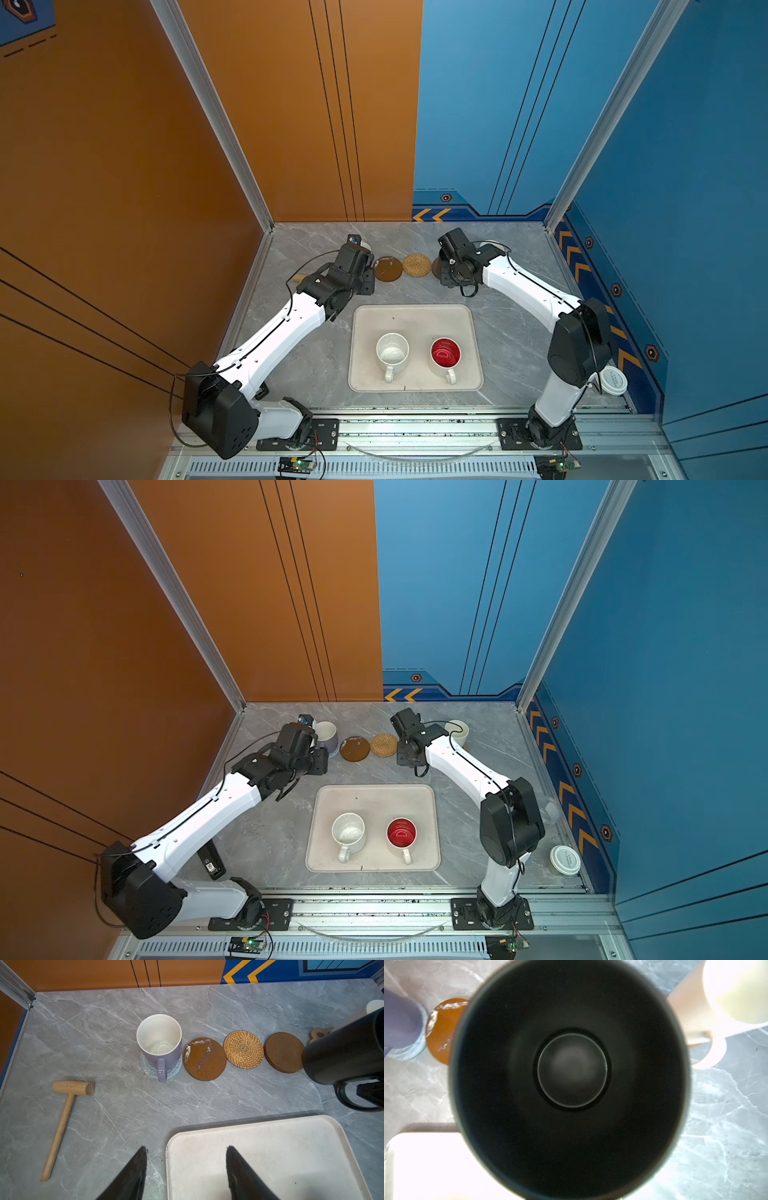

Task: Place cups on coasters
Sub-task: Place the cup on the coaster.

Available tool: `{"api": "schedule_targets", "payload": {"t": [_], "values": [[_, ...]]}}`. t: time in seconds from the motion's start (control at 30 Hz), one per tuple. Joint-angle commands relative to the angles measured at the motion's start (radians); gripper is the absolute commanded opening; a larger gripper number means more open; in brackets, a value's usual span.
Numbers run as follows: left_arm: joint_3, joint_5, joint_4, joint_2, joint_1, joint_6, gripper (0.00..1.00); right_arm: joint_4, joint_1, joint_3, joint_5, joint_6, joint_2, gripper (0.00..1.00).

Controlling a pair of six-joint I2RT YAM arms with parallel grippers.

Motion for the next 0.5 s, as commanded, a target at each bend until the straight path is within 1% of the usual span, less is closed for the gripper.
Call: {"api": "schedule_targets", "payload": {"t": [0.0,0.3,0.47], "values": [[0.021,-0.007,0.001,0.013,0.011,-0.003,0.62,0.053,-0.031,0.064,0.012,-0.039,0.031,0.00],[0.047,-0.016,0.000,0.031,0.012,-0.003,0.62,0.094,-0.104,0.109,-0.035,-0.044,0.139,0.00],[0.060,-0.019,-0.001,0.045,0.013,-0.002,0.62,0.111,-0.124,0.136,-0.055,-0.041,0.191,0.00]]}}
